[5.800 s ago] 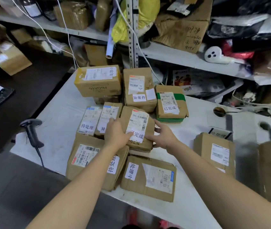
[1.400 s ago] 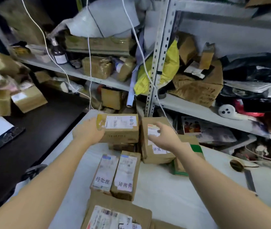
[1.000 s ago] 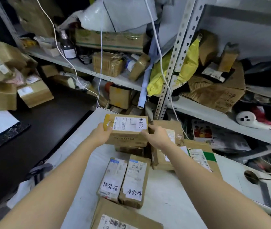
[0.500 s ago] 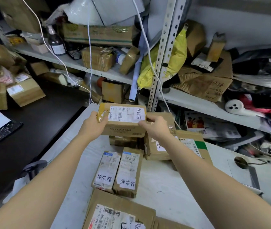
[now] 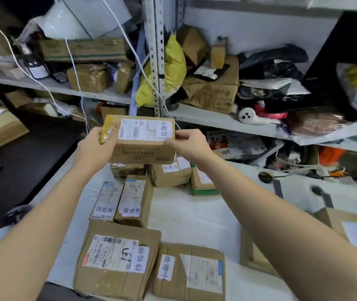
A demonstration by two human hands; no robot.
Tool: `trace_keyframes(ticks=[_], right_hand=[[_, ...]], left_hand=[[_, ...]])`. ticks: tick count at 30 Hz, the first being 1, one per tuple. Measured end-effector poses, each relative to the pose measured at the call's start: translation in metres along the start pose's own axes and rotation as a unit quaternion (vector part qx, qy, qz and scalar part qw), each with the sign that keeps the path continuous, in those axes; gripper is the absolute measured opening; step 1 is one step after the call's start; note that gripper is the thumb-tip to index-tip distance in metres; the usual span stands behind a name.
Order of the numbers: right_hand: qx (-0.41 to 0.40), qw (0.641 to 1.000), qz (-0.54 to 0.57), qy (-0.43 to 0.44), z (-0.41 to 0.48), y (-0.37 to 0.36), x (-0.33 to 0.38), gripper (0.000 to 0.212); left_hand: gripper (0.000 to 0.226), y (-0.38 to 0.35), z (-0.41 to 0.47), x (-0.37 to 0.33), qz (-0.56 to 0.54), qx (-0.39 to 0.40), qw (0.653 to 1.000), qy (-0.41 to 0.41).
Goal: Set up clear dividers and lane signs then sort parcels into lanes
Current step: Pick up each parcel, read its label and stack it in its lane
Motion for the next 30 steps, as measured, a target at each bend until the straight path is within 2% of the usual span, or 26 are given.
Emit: trace_keyframes(ticks=[2,4,14,18,22,26,30], right_hand=[[-0.019,1.000,0.001,0.002,-0.021,0.029,0.001,0.027],[-0.032,0.999,0.004,0.004,-0.045,0.060,0.000,0.030],[-0.108,0.993,-0.033,-0.032,-0.177,0.228,-0.015,0.026],[-0.156,0.983,-0.084,-0.056,-0.227,0.294,-0.021,0.045],[-0.173,0.974,-0.128,-0.076,-0.279,0.349,-0.021,0.030],[-0.204,0.960,-0.163,-0.102,-0.319,0.393,-0.024,0.032],[-0.232,0.941,-0.211,-0.125,-0.347,0.420,-0.040,0.053]], left_hand=[[0.046,-0.014,-0.022,-0.016,-0.005,0.004,1.000,-0.013],[0.048,-0.031,-0.047,-0.033,-0.009,0.012,1.000,-0.023],[0.047,-0.128,-0.174,-0.121,-0.012,0.075,0.991,-0.108],[0.047,-0.170,-0.230,-0.155,-0.026,0.125,0.981,-0.143],[0.049,-0.207,-0.288,-0.185,-0.034,0.158,0.972,-0.168],[0.051,-0.245,-0.332,-0.207,-0.041,0.198,0.962,-0.183],[0.053,-0.280,-0.362,-0.221,-0.026,0.249,0.948,-0.196]])
Point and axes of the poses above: each hand's wrist, its own z-axis towards the middle knuckle, its own y-axis out of the back of the hand, x = y × z, the point moved 5 cm from there along z, towards the middle knuckle, and after that the axes turned 14 degrees about y, right-handed, at the moved point
